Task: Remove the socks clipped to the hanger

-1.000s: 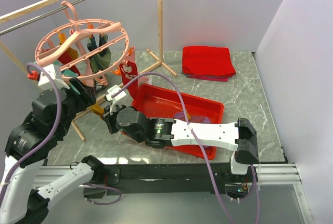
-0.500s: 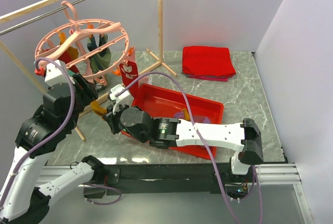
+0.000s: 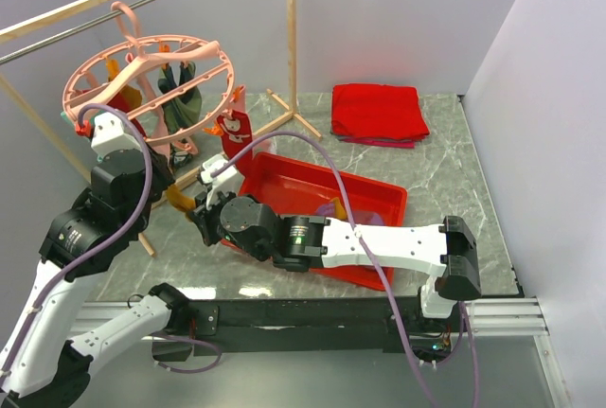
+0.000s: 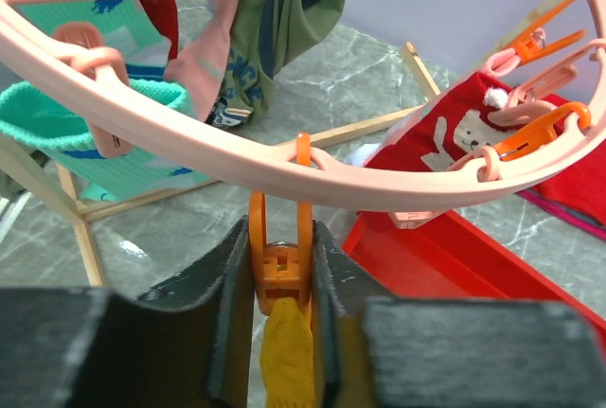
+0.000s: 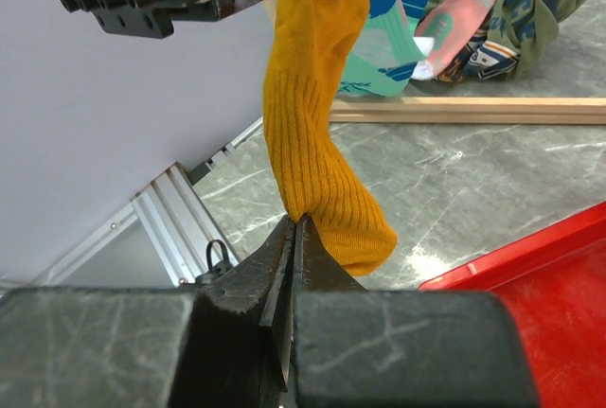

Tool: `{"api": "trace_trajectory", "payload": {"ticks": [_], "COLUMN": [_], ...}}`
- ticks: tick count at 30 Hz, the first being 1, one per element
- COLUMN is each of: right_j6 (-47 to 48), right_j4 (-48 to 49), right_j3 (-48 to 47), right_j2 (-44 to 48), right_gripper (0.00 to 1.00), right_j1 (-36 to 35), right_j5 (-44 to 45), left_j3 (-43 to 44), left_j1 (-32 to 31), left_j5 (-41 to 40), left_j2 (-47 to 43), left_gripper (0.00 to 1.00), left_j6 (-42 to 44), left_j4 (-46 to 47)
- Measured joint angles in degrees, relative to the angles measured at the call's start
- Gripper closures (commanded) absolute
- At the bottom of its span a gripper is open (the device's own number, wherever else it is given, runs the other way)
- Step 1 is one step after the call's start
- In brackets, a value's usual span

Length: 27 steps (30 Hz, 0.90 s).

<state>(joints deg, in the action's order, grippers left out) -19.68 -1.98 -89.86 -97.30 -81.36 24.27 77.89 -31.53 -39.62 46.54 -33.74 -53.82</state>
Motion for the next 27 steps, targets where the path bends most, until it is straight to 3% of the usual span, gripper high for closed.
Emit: {"api": "trace_trajectory", "payload": {"ticks": [3,11,19,25,27], "right_j6": [-0.13,-3.02,-8.39,-14.08,-14.97], "right_j4": [-0.07,0.35,-4.42,-9.99,-11.87], "right_j3": [0.07,9.22,23.52,36.61,40.68], "right_j2": [0.00,4.15,15.72,29.24,33.18], "right_gripper": [1.00,1.00,1.00,1.00,0.92], "right_j1": [-0.09,-0.15,1.22,11.69,15.67], "right_j5": [0.02,1.42,7.80,10.19,10.38], "left_j3": [0.02,0.85,1.51,1.53,1.53], "left_j1": [0.00,0.00,0.00,0.00,0.00], "left_j5": [-0.52,-0.83,-0.39,-0.44,-0.61], "left_j2": [0.00,-0.07,-1.55,-3.82,-4.00], "left_gripper": [0.99,0.99,0.99,0.99,0.99], "left_j6": [0.52,1.66,3.50,5.70,6.49], "left_j4": [0.02,-0.11,-0.46,-0.46,-0.48]}}
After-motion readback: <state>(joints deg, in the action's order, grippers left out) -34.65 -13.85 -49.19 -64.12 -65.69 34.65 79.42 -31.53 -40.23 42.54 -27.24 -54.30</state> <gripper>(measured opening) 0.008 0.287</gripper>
